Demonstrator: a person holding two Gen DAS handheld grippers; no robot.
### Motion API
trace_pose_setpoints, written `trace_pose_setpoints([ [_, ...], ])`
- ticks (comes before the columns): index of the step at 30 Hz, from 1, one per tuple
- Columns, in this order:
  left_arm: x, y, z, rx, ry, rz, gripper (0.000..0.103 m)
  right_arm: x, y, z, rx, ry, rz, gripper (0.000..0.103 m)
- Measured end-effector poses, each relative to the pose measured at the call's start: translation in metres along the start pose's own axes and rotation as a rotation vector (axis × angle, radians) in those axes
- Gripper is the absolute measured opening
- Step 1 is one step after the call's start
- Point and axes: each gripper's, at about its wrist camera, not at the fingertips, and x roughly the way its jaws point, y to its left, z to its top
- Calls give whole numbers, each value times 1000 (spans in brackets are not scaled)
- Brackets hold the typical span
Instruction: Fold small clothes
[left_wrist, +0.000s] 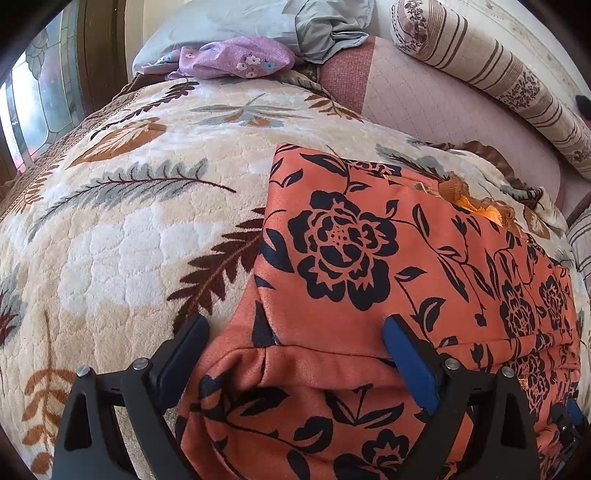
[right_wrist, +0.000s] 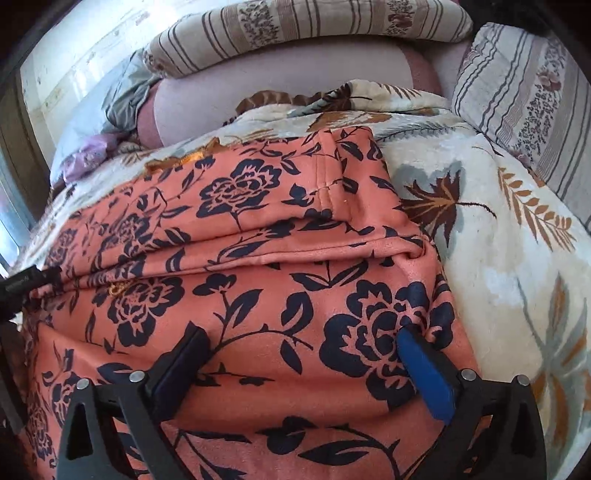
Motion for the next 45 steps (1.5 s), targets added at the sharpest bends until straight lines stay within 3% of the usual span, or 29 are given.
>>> trace_pose_setpoints([
  [6, -2, 6, -4, -21, -26, -39, 97, 0, -8, -2, 37, -26, 54, 103],
  [11, -13, 23, -7, -99, -44, -109, 97, -5, -15, -1, 56, -23, 80, 103],
  [14, -41, 30, -25, -105, 10, 5, 97, -7, -16, 0, 62, -2, 87, 103],
  [18, -105, 50, -79, -44, -24, 10, 97, -27, -13, -2, -8, 87, 127, 103],
  [21, -133, 72, -118, -55, 34, 12, 97, -65, -46, -28, 55, 105, 277, 103],
  [24, -138, 88, -145, -90, 108, 10, 97, -92, -92, -51, 120, 139, 296, 102],
  [26, -141, 87, -156, -60, 106, 18, 97, -105, -127, -65, 205, 169, 275, 102],
  [28, -144, 83, -163, -40, 134, 16, 97, -117, -156, -76, 302, 169, 387, 100],
  [31, -151, 81, -172, -58, 166, -39, 96, -128, -169, -92, 356, 201, 462, 95],
  [33, -157, 79, -178, -75, 194, -82, 88, -130, -164, -105, 367, 230, 512, 86],
  [35, -159, 77, -183, -56, 193, -56, 71, -130, -154, -118, 363, 261, 545, 77],
  [39, -160, 83, -181, -57, 197, -17, 44, -131, -150, -132, 382, 254, 559, 77],
  [41, -162, 86, -181, -49, 200, -19, 42, -129, -152, -132, 408, 251, 559, 77],
  [45, -163, 80, -183, -15, 186, 22, 44, -130, -145, -132, 318, 244, 539, 78],
])
